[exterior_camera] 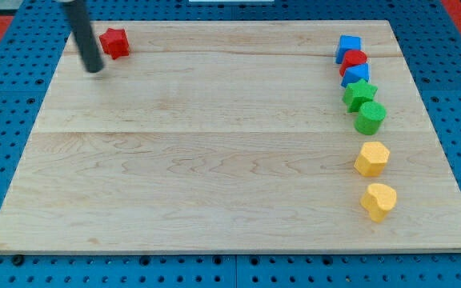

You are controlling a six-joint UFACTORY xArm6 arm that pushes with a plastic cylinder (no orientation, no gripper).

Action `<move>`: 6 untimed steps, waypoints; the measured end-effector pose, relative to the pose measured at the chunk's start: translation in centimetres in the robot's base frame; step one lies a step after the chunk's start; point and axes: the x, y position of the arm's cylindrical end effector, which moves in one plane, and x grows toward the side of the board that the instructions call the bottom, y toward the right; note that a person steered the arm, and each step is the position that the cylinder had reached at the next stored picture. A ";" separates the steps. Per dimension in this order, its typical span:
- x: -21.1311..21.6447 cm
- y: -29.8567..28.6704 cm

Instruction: Move the red star to the top center

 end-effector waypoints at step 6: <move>-8.2 11.6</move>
